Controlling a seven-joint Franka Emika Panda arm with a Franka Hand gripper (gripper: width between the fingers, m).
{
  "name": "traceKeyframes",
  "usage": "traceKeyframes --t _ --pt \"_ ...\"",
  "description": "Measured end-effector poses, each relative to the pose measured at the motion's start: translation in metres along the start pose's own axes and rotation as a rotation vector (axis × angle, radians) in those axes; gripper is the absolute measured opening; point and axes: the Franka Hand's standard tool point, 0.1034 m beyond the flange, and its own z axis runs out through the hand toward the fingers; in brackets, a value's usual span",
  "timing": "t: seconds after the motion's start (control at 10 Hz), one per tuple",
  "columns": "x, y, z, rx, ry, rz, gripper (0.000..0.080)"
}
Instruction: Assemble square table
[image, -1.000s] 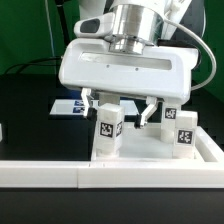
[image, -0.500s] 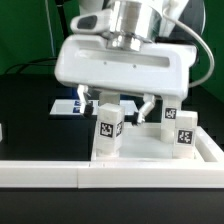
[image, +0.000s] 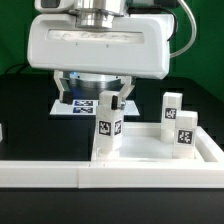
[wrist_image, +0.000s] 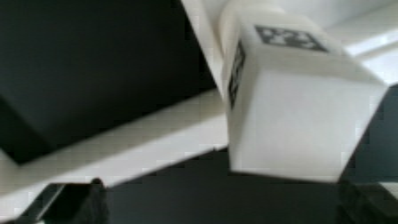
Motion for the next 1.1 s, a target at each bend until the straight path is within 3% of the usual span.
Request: traceKeyframes --t 0.2,0.7,1.0,1.1 --pt "0.006 -0.006 -0.003 -0.009 -0.121 0.018 0.0649" --pt "-0.010 -0.024 0.020 -0.016 -0.112 0.037 0.0649" --pt "-0.010 -0.023 0.020 -0.017 -0.112 0.037 0.0649" --pt "-0.010 -0.023 0.020 -0.017 -0.112 0.050 0.0514"
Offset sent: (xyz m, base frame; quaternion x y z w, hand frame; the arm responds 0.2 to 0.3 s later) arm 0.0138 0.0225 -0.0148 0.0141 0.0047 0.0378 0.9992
